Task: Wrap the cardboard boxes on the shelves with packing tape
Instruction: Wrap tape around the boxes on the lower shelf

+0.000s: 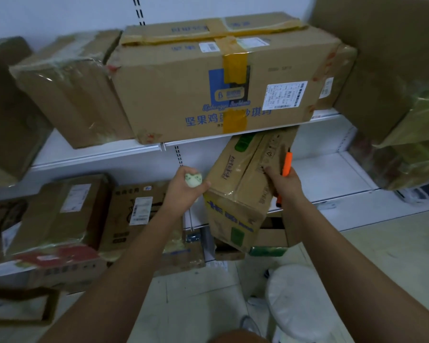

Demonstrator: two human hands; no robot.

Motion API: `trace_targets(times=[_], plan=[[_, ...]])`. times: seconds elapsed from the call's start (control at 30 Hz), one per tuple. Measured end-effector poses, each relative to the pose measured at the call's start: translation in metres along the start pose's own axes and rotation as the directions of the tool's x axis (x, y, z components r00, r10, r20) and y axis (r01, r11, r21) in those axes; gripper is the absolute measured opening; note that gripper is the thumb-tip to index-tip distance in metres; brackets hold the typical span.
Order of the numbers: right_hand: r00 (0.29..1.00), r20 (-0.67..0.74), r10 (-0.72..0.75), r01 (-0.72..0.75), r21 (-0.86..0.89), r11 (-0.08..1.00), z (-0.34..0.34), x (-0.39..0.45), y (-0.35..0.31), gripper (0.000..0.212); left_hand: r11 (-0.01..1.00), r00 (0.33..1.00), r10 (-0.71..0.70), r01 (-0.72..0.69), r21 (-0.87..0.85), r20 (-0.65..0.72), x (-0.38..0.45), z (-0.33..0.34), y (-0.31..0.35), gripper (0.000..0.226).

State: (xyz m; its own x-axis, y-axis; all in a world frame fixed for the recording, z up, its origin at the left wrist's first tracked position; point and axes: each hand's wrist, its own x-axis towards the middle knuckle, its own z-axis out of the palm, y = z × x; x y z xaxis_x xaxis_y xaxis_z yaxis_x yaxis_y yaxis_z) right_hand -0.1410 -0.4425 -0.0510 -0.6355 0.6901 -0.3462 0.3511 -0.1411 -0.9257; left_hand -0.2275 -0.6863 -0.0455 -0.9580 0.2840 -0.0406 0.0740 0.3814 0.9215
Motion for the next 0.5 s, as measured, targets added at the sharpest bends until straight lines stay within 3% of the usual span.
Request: trace_targets(times=[0.1, 0.17, 0.3, 0.4, 0.5], plan=[[0.993, 0.092, -0.072, 0.083, -0.122, 0.989, 0.004, 0.016, -0.021, 0.053, 0.999, 0.998, 0.049, -0.05, -0.019, -0.04, -0.014, -0.002, -0.008, 0.027], [0.984, 0.147, -0.097, 0.137, -0.294, 0.946, 0.005, 0.019, -0.04, 0.051, 0.997, 0.998, 0.048, -0.05, -0.053, -0.038, -0.014, -0.002, -0.009, 0.025], [0.977, 0.211, 0.032, 0.123, -0.678, 0.725, -0.012, -0.005, -0.055, 0.053, 0.999, 1.0, 0.024, -0.024, -0.04, 0.012, -0.013, 0.008, -0.006, 0.037], [0.985, 0.155, -0.08, 0.172, -0.787, 0.592, -0.026, -0.013, -0.033, 0.05, 0.999, 1.0, 0.017, -0.016, -0.048, 0.016, -0.015, 0.021, -0.009, 0.037], [0.975, 0.12, -0.189, 0.208, -0.8, 0.562, -0.026, -0.016, -0.029, 0.05, 0.995, 1.0, -0.021, 0.023, -0.1, 0.019, -0.018, 0.025, -0.011, 0.035]])
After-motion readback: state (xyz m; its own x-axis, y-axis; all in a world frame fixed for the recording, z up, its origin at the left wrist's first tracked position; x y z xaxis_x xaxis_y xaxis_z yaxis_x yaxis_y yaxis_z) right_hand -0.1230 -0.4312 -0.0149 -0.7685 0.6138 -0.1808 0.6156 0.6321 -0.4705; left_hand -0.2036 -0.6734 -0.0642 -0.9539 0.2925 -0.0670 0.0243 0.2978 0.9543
